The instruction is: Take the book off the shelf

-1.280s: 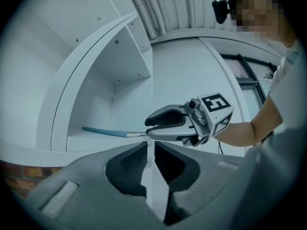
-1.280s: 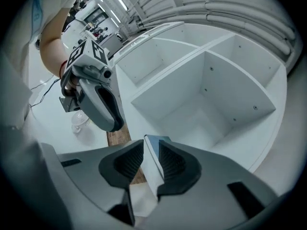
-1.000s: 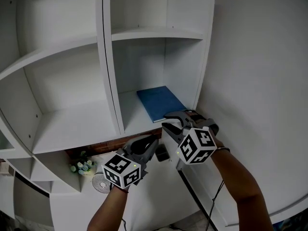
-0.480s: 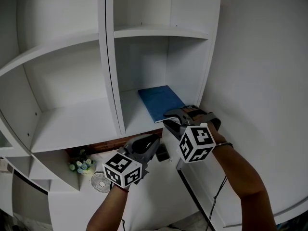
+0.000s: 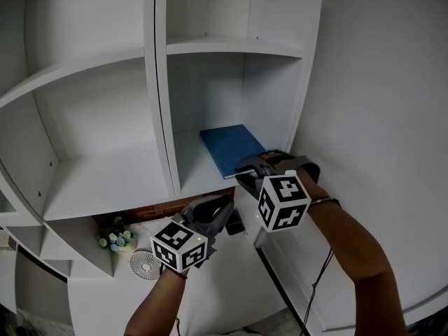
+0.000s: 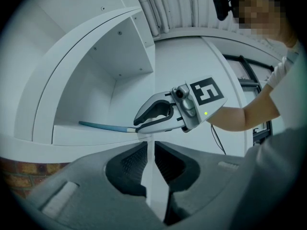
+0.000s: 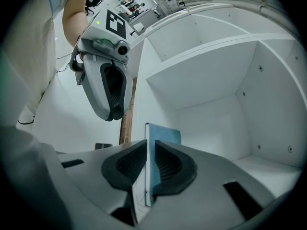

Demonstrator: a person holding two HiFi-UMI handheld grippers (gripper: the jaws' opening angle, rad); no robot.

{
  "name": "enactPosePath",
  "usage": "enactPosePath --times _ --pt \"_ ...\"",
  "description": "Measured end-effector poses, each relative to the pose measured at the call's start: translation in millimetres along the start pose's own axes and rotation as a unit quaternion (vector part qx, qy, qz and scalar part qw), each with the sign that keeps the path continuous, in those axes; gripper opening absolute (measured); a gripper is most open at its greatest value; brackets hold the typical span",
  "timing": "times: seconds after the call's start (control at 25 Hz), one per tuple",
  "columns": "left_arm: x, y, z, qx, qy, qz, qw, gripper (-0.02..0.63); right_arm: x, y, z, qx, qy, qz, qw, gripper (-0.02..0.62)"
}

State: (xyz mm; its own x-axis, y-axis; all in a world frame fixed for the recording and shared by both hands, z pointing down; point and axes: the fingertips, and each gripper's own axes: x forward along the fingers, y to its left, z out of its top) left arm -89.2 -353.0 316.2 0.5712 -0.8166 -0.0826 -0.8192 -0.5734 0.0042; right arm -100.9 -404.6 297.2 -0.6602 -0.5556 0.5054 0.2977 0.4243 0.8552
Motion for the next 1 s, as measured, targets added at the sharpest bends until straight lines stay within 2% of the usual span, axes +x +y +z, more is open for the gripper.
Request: enactPosePath --times 0.28,0.6,1.0 --pt "-1.4 -1.7 -1.4 -0.002 0.0 -0.001 1.0 0.052 2.5 3.5 -0.7 -0.048 0.03 0.009 0.998 0.053" --pt "-5.9 -3.8 -2.3 -0.004 -0.001 0.0 1.0 0.052 3.7 4.1 -1.2 -0.026 0.039 0.035 0.998 0.029" --pt "-9.4 -6.8 -2.7 -0.005 -0.002 0.002 1.0 0.052 2.0 3.1 -1.8 -0.046 0.059 0.001 0.997 0.015"
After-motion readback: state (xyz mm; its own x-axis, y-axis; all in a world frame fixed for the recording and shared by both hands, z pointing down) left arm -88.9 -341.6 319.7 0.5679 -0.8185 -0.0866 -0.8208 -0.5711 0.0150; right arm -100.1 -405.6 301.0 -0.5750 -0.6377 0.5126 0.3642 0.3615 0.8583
